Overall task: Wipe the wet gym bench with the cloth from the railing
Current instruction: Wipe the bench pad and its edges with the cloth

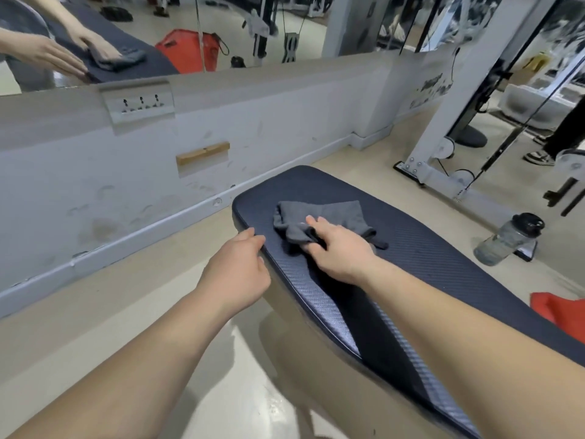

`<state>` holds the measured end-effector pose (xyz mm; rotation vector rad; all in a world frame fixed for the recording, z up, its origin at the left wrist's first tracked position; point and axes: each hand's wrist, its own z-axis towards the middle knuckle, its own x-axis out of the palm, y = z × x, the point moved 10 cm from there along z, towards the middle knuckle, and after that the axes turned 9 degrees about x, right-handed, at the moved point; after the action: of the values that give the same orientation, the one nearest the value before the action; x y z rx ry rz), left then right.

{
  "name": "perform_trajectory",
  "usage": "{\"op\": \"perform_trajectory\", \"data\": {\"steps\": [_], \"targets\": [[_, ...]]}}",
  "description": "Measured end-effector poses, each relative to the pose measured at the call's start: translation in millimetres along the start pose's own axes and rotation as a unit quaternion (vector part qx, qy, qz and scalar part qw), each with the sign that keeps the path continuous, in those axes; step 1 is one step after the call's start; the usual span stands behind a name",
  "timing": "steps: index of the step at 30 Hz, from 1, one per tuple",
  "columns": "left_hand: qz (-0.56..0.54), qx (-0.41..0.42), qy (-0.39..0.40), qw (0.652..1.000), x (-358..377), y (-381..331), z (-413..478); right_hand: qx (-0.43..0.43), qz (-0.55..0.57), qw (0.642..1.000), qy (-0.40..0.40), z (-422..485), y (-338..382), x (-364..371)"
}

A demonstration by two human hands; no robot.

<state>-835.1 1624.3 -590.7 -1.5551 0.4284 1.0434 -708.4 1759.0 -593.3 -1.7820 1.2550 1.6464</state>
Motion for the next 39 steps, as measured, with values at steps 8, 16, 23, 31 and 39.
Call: {"op": "perform_trajectory", "data": {"steps": [8, 16, 23, 31, 39], "targets": [[0.006, -0.018, -0.041, 0.999, -23, -28, -21, -0.116, -0.037, 0.990, 0.066, -117, -4, 18], [0.016, 0.033, 0.053, 0.998, 19, -78, -58, 0.087, -0.006, 0.996, 0.006, -64, -86, -21], [0.041, 0.099, 0.013, 0.994, 38, -99, -35, -0.100, -0.002, 0.992, 0.077, -128, -60, 6], [0.082, 0.162, 0.021, 0.983, 57, -112, -23, 0.086, 0.001, 0.996, -0.031, -56, -154, -27], [0.091, 0.182, -0.013, 0.979, 50, -106, -15, -0.075, -0.013, 0.993, 0.090, -130, -96, 0]]}}
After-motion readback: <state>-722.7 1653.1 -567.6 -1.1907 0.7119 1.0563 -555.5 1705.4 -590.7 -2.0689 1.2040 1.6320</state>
